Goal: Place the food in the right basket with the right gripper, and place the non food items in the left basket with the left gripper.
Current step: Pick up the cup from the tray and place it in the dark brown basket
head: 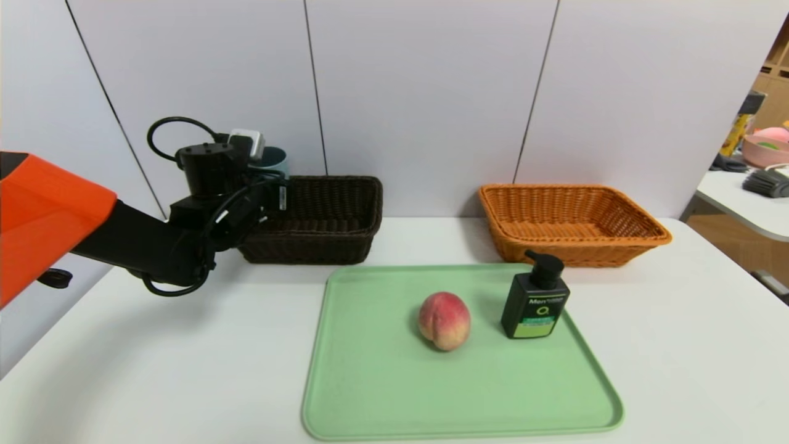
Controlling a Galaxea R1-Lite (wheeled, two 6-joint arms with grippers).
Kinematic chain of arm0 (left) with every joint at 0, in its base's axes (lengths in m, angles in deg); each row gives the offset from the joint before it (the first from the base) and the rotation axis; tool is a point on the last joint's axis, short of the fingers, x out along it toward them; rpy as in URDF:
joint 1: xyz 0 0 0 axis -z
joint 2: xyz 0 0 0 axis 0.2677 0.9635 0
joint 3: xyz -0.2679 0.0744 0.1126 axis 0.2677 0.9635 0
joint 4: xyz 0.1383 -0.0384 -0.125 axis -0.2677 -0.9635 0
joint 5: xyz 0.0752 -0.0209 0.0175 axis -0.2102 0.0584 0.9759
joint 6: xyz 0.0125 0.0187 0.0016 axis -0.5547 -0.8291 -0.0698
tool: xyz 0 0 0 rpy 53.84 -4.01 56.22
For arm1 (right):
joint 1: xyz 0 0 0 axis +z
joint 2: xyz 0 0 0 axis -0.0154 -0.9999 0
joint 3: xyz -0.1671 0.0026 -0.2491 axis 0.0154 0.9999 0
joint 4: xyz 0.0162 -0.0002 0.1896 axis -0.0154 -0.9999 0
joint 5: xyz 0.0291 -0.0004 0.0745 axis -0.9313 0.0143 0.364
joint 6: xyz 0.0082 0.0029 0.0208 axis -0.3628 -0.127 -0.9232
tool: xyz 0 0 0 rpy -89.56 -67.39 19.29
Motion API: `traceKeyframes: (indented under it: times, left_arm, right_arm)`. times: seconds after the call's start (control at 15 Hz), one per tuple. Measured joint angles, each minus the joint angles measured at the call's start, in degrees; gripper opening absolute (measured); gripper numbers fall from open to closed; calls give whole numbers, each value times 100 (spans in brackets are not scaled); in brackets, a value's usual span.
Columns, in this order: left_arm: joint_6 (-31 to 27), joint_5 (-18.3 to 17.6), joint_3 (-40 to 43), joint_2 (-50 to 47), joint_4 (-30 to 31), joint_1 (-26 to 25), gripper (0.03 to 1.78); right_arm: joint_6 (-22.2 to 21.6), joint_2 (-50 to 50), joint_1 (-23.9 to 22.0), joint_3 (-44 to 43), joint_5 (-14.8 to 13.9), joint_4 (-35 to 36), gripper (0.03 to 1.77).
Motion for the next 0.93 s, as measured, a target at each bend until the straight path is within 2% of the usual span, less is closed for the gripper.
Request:
traceKeyframes:
  times: [0.93]
  left_arm:
    - [11, -61, -301, 383, -289, -104, 114]
  right_arm:
    - [0, 0, -2, 0, 0, 0, 170]
